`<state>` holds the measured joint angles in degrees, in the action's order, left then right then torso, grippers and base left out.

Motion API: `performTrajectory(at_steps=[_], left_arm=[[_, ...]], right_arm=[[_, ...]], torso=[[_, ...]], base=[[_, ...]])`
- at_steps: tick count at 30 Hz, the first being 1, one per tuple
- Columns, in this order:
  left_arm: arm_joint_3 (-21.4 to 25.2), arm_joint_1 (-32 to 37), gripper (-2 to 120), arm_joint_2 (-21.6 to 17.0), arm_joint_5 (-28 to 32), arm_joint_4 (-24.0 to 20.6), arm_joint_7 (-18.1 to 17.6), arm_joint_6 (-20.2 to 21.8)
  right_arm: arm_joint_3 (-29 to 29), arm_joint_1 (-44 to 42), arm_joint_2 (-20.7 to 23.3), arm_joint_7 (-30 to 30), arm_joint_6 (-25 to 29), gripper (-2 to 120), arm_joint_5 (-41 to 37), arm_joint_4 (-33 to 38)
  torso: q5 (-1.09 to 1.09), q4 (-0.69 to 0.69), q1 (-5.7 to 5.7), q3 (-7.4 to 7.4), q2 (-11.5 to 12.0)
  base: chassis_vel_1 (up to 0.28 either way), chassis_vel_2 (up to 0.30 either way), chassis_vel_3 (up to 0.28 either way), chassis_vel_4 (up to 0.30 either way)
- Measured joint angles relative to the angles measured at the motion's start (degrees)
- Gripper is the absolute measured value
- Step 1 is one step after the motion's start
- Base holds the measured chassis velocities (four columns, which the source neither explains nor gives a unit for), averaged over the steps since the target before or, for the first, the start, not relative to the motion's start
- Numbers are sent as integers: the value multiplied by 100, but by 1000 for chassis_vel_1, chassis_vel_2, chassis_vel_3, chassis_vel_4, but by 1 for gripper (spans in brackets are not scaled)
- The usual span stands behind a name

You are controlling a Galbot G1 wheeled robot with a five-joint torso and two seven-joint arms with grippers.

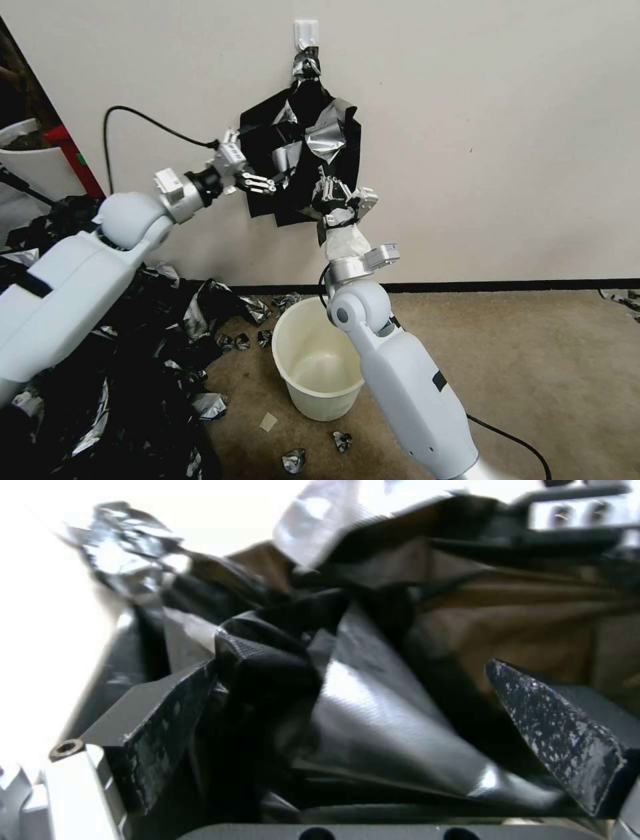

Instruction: Place a trash bag onto the trash bin.

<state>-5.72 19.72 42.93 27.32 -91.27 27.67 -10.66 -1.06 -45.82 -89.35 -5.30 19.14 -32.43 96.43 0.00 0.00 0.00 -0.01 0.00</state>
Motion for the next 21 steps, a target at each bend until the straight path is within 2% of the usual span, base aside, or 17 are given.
performTrajectory(at_steps=[7, 9, 10, 13, 14, 16, 17, 20, 21], left_arm=[[60, 85, 97, 125, -585, 65, 30, 140], [81, 96, 90, 124, -662, 65, 14, 206], [81, 96, 90, 124, -662, 65, 14, 206], [108, 106, 73, 116, -717, 66, 3, 286], [108, 106, 73, 116, -717, 66, 3, 286], [107, 110, 64, 118, -718, 77, 13, 334], [107, 110, 64, 118, -718, 77, 13, 334], [104, 110, 50, 144, -749, 80, 161, 397], [104, 110, 50, 144, -749, 80, 161, 397]], right_arm=[[-16, 11, -34, 5, -8, 0, 70, 24], [-23, 10, -25, 5, -14, 0, 75, 59], [-23, 10, -25, 5, -14, 0, 75, 59], [-22, -1, -23, 5, -27, 0, 72, 110], [-22, -1, -23, 5, -27, 0, 72, 110], [-2, -7, -29, 7, -40, 0, 55, 141], [-2, -7, -29, 7, -40, 0, 55, 141], [23, -7, -47, 16, -48, 0, -40, 153], [23, -7, -47, 16, -48, 0, -40, 153]], torso=[[0, -1, 0, 0, 0], [0, -1, 0, 0, 0], [0, -1, 0, 0, 0], [0, -1, 0, 1, 0], [0, -1, 0, 1, 0], [0, -1, 0, 1, 0], [0, -1, 0, 1, 0], [0, -1, 0, 1, 0], [0, -1, 0, 1, 0]], base=[[0, 0, 0, 0], [0, 0, 0, 0], [0, 0, 0, 0], [0, 0, 0, 0], [0, 0, 0, 0], [0, 0, 0, 0], [0, 0, 0, 0], [0, 0, 0, 0], [0, 0, 0, 0]])
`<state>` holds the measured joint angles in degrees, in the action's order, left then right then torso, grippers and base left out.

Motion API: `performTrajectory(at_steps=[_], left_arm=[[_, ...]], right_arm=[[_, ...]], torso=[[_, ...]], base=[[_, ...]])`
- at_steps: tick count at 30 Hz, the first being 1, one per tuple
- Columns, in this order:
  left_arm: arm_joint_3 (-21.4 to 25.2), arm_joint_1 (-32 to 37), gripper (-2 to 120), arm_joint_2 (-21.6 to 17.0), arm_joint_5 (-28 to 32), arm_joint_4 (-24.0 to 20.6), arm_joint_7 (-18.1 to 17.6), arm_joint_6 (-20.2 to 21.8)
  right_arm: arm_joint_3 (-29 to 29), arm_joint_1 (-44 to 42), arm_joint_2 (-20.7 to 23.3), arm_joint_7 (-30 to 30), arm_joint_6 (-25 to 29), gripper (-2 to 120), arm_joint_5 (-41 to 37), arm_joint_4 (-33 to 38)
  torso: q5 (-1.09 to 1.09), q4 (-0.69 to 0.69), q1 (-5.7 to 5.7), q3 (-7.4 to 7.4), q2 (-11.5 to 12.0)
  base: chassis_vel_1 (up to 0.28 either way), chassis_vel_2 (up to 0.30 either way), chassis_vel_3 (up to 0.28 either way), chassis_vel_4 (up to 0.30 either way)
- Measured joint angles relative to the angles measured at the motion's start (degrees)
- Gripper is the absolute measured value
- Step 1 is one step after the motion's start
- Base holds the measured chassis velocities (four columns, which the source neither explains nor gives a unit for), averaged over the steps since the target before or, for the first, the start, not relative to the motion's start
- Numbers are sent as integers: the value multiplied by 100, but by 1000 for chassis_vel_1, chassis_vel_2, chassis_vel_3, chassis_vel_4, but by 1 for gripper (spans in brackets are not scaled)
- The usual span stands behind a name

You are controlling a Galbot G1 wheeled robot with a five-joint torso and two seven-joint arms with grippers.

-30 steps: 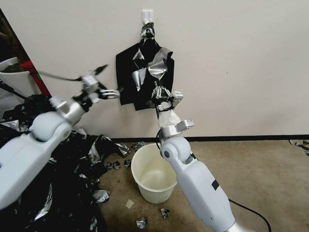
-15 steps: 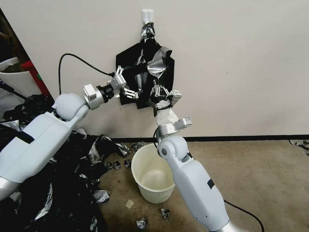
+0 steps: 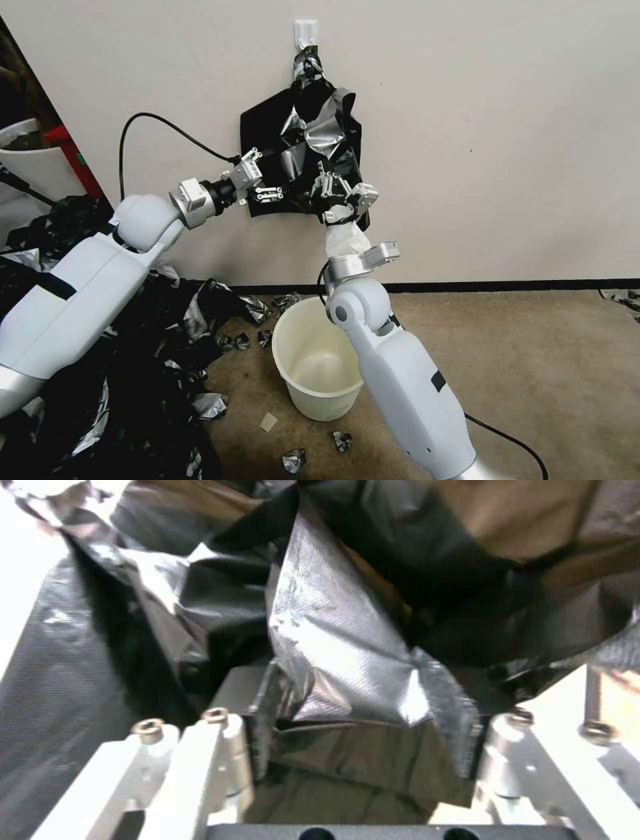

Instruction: Place a trash bag onto the trash bin.

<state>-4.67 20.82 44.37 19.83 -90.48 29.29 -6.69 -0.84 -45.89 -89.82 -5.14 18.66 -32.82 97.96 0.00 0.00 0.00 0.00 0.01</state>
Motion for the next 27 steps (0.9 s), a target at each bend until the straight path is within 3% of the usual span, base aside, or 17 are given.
performTrajectory(at_steps=[3, 4, 16, 20, 24, 27], left_arm=[[0, -19, 34, 14, -66, -8, 126, 29], [0, -19, 34, 14, -66, -8, 126, 29], [-10, -85, 76, 61, -158, -149, 171, 257], [-59, -152, 93, 131, -524, -145, 168, 278], [-80, -166, 99, 169, -603, -126, 166, 308], [-90, -178, 87, 194, -602, -83, 312, 337]], right_arm=[[18, -7, -11, 18, -3, 0, -42, 12], [18, -7, -11, 18, -3, 0, -42, 12], [58, -50, -6, 130, -6, 0, -37, 85], [86, -76, -30, 149, -8, 0, -37, 147], [123, -97, -50, 158, -9, 0, -39, 203], [157, -101, -81, 169, -17, 0, -51, 243]], torso=[[0, 0, 0, 0, 0], [0, 0, 0, 0, 0], [0, 1, 0, 0, 0], [0, 1, 0, 0, 0], [0, 1, -1, 0, 0], [0, 0, -1, 0, 0]], base=[[0, 0, 0, 0], [0, 0, 0, 0], [0, 0, 0, 0], [0, 0, 0, 0], [0, 0, 0, 0], [0, 0, 0, 0]])
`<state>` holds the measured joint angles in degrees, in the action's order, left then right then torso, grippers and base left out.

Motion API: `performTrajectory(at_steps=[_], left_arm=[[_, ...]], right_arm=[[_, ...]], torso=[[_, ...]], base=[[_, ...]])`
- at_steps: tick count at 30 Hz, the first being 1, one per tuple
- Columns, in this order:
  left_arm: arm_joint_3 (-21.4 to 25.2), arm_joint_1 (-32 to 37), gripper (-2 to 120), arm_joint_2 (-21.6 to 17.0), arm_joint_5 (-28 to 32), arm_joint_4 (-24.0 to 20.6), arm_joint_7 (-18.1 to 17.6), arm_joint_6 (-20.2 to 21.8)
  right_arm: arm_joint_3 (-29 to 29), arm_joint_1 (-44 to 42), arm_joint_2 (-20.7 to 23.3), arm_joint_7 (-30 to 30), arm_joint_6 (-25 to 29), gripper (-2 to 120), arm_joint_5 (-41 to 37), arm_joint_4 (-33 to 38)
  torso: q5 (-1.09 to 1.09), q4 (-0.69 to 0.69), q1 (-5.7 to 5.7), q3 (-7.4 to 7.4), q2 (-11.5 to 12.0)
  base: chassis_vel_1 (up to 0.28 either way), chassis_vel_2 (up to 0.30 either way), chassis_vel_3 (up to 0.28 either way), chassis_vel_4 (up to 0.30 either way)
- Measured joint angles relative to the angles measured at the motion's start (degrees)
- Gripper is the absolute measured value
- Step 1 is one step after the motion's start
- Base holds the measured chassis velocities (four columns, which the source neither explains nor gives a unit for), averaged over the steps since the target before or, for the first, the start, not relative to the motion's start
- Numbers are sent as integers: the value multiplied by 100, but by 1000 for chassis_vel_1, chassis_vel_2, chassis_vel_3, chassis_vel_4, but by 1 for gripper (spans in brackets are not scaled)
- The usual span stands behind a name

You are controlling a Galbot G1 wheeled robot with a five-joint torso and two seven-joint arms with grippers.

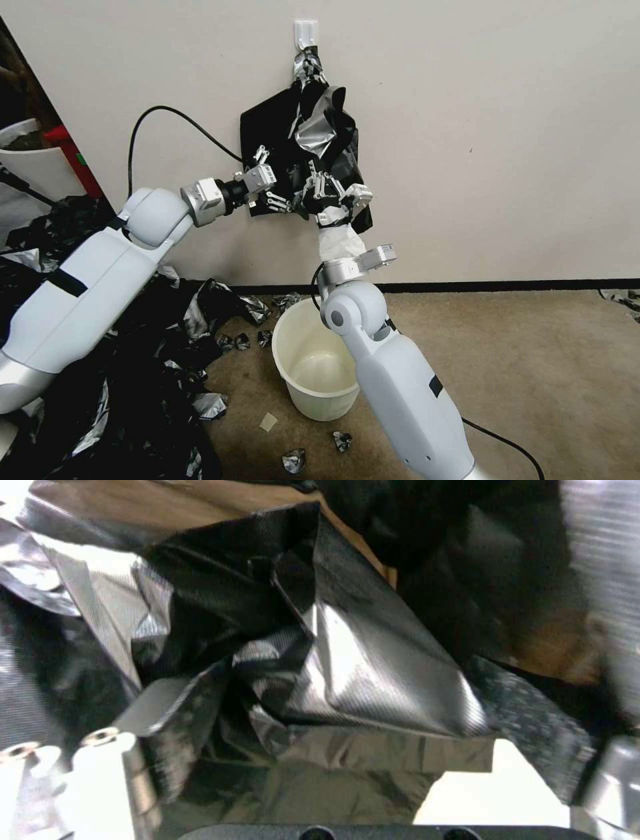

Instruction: Place a trash bag onto the trash bin.

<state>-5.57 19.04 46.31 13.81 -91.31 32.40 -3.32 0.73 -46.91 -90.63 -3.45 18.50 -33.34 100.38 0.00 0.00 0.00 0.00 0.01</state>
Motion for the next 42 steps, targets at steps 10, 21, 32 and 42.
performTrajectory(at_steps=[10, 21, 32, 42], left_arm=[[65, 29, 55, -13, 2, 17, 133, 101], [454, 584, 2, 46, 448, -256, -420, 268], [1521, 2427, 0, 375, 1904, -1102, -1453, -87], [2544, 4090, 0, 1022, 2387, -2037, -1933, -433]], right_arm=[[-9, -9, -2, -7, -9, 0, -156, 49], [-193, -138, 203, -43, -59, 0, -478, 184], [-269, -792, 456, -391, 73, 0, -577, 422], [-288, -1690, 538, -829, 150, 0, -683, 1191]], torso=[[0, 0, 0, 0, 0], [1, 0, 0, 0, 0], [0, 0, 0, 0, 0], [0, -1, 0, 1, -1]], base=[[0, 0, 0, 0], [0, 0, 0, 0], [0, 0, 0, 0], [0, 0, 0, 0]])
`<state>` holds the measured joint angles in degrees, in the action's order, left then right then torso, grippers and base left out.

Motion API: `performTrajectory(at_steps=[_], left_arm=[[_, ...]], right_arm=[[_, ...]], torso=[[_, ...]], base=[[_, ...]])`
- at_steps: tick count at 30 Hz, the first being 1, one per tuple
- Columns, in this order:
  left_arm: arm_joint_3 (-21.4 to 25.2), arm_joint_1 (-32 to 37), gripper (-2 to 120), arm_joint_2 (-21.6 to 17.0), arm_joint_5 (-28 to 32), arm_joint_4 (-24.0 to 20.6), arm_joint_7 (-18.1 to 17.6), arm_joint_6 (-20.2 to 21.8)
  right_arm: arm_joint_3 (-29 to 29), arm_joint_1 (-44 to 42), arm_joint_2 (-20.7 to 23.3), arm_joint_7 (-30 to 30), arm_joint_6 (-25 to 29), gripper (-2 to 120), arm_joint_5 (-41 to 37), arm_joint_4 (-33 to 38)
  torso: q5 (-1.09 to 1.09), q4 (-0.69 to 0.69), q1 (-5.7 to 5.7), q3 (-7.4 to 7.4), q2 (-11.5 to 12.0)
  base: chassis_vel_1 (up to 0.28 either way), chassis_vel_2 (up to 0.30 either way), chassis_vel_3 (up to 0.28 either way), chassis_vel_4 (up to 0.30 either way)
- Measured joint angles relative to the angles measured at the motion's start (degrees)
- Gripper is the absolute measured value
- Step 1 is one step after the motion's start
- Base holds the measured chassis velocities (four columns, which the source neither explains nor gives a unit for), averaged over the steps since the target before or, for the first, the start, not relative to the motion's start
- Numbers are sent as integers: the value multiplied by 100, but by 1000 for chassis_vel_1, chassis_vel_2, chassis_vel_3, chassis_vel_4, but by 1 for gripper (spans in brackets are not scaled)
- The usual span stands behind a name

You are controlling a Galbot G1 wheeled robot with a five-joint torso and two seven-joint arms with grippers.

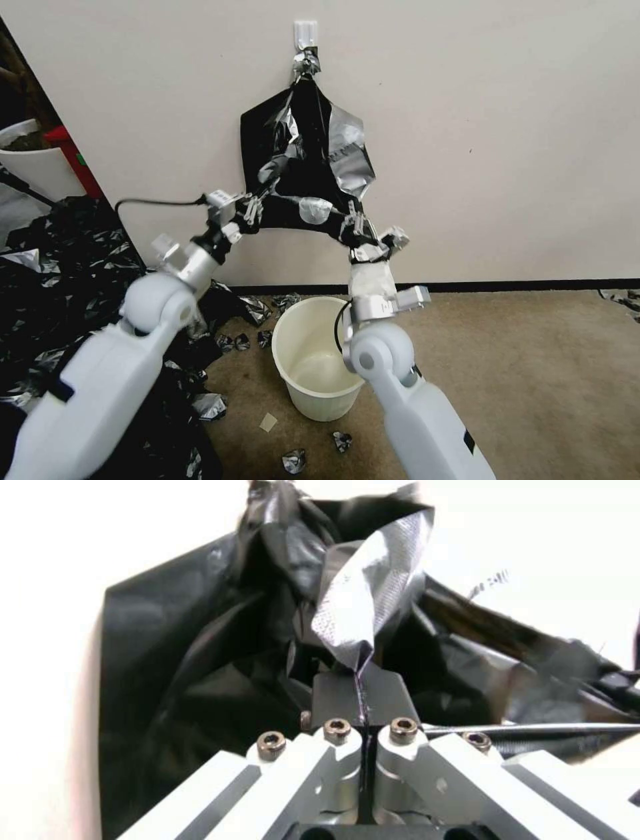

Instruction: Place a trash bag onto the trash bin.

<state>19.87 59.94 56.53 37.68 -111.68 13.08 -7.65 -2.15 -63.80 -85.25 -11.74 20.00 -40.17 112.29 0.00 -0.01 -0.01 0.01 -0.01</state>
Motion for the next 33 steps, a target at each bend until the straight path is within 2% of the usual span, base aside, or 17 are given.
performTrajectory(at_steps=[7, 13, 15, 20, 22, 33], left_arm=[[511, 1055, 0, 479, -50, -619, 38, -167], [729, 1588, 0, 773, -106, -993, 74, -272], [805, 1960, 0, 918, -142, -1278, 90, -318], [829, 2382, 0, 1031, -177, -1664, 7, -207], [823, 2553, 0, 1057, -220, -1859, -68, -41], [534, 2786, 0, 1382, -900, -1776, -151, 233]], right_arm=[[4, -924, 271, 140, 165, 0, 511, 752], [-24, -1442, 484, 220, 270, 0, 769, 1106], [-65, -1646, 593, 295, 317, 0, 974, 1289], [-144, -1818, 739, 304, 281, 0, 1391, 1523], [-190, -1915, 877, 301, 184, 0, 1498, 1671], [-246, -1894, 1070, -103, -87, 0, 1375, 1445]], torso=[[1, 1, 0, 1, 0], [1, 2, 0, 0, 0], [0, 1, 0, 0, 0], [1, 0, 0, 0, 0], [1, 1, 0, 0, 0], [1, 1, 0, 0, 0]], base=[[0, 0, 0, 0], [0, 0, 0, 0], [0, 0, 0, 0], [0, 0, 0, 0], [0, 0, 0, 0], [0, 0, 0, 0]])
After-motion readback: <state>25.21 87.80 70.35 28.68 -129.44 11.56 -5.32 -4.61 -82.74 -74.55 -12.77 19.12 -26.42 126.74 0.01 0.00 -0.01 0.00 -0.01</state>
